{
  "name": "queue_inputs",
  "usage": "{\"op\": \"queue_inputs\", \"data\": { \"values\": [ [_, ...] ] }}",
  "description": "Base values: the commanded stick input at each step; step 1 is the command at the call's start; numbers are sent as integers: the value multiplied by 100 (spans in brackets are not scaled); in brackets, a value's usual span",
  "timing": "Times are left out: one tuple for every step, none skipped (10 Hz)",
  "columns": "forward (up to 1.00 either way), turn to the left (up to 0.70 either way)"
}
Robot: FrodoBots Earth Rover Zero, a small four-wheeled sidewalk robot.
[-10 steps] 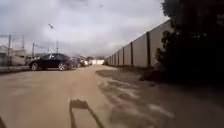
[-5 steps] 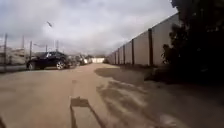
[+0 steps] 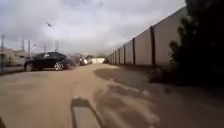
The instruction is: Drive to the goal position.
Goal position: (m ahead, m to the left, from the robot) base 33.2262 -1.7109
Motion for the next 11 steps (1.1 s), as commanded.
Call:
{"op": "queue_inputs", "data": {
  "values": [
    [70,6],
    [70,0],
    [70,0],
    [70,0],
    [70,0],
    [70,0],
    [70,1],
    [70,3],
    [70,3],
    [70,15],
    [70,34]
  ]
}}
